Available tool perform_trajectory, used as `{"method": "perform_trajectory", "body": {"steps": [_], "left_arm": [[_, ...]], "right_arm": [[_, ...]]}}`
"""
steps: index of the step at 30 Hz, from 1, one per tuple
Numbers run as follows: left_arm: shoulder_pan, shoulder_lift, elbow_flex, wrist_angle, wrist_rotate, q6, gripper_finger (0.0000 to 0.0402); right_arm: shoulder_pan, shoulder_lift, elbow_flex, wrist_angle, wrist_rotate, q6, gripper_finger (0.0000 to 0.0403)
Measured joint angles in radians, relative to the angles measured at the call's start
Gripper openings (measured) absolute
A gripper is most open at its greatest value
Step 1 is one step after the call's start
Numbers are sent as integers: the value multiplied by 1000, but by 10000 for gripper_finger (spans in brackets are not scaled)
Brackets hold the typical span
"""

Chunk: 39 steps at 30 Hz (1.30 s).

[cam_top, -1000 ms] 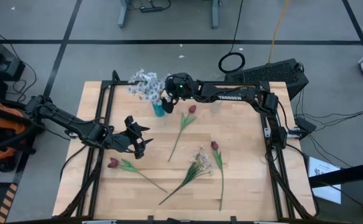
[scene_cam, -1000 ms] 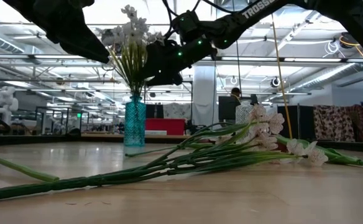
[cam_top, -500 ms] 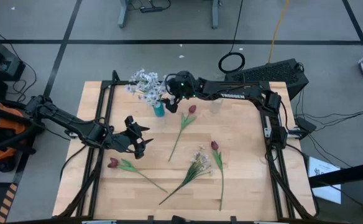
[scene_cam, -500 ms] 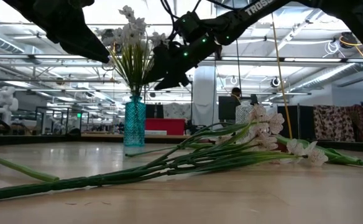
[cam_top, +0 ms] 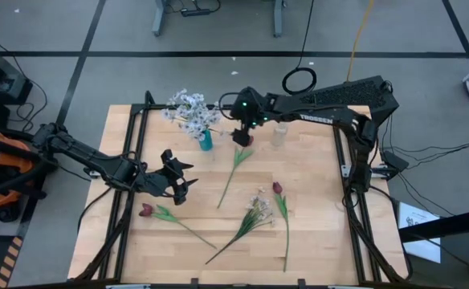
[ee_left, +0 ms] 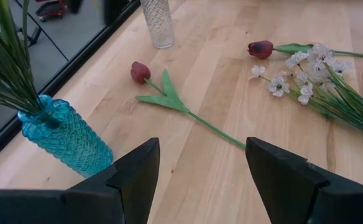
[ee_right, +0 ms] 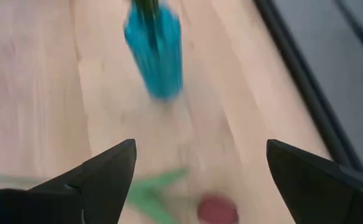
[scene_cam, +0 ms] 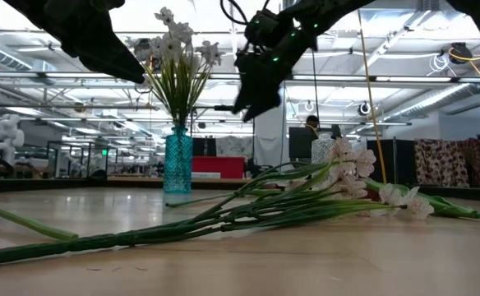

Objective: Sort flowers into vase by color
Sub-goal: Put the white flowers into the blue vase

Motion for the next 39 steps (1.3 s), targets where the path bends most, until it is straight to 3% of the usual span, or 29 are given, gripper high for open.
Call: {"method": "perform_trajectory", "body": {"steps": [8,15,19,26,34,39], "left_arm": [[0,0,0,2,11,2,246],[0,0,0,18,51,-1,246],[0,14,-1,68,78,-1,246],[-42,101,-1,272,228,31,246],[-124,230,-1,454,263,50,246],[-188,320,18,512,261,16,246]], "right_arm": [[34,-86,0,-338,98,79,350],[188,-178,0,-518,228,254,350],[331,-225,0,-549,316,392,350],[590,-247,-2,-582,469,606,350],[826,-159,-2,-546,670,766,350],[911,-57,-2,-496,699,776,350]]}}
